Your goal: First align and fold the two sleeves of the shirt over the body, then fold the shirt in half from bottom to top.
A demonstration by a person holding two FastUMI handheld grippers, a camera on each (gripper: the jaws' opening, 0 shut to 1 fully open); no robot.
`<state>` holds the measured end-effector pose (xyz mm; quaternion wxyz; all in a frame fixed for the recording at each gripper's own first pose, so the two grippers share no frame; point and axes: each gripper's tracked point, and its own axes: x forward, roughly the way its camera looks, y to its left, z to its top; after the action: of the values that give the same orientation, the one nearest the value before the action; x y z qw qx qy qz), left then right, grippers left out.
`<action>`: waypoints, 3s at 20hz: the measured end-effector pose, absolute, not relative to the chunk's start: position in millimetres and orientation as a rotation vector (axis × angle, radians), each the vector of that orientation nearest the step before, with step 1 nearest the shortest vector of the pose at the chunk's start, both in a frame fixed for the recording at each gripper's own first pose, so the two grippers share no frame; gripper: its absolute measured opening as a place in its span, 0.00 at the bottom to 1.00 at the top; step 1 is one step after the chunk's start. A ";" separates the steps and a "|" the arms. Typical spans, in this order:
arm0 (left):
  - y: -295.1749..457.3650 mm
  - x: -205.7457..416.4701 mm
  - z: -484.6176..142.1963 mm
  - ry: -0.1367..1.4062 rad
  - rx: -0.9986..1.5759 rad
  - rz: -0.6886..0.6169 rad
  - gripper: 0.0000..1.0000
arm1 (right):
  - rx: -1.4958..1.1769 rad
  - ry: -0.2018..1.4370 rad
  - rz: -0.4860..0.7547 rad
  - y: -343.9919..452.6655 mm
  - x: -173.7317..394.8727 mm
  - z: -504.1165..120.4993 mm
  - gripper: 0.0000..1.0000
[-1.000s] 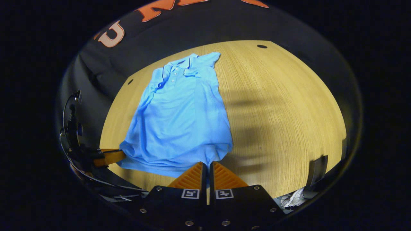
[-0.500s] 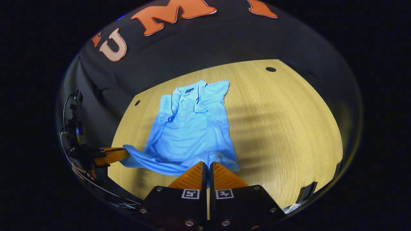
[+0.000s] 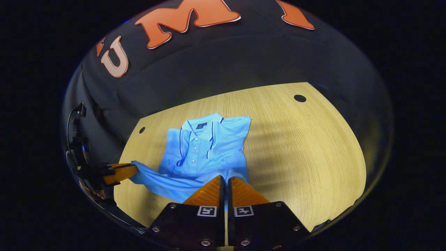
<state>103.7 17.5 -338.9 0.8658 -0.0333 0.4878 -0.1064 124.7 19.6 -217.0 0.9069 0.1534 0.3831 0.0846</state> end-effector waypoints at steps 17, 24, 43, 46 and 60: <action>37.9 299.7 -372.4 0.884 -0.039 -0.172 0.14 | 0.254 0.671 0.080 21.9 313.1 -203.8 0.06; 39.5 293.8 -331.9 0.825 -0.021 -0.171 1.00 | 0.185 0.626 0.070 17.4 300.6 -184.2 0.70; 45.6 131.4 -102.6 0.288 0.036 -0.036 1.00 | -0.025 0.187 0.121 -10.0 124.9 -27.9 0.96; 40.2 102.5 -75.0 0.213 0.054 -0.015 0.99 | -0.041 0.110 0.122 -15.0 86.8 -14.1 0.97; 24.4 -34.9 -11.3 -0.007 0.075 0.076 1.00 | -0.047 -0.134 0.150 -12.3 -41.6 8.6 0.97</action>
<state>-34.9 24.4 -11.3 0.9986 0.0376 -0.0034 0.0382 -41.6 -12.3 8.6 0.9947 -0.0235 -0.0668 0.0749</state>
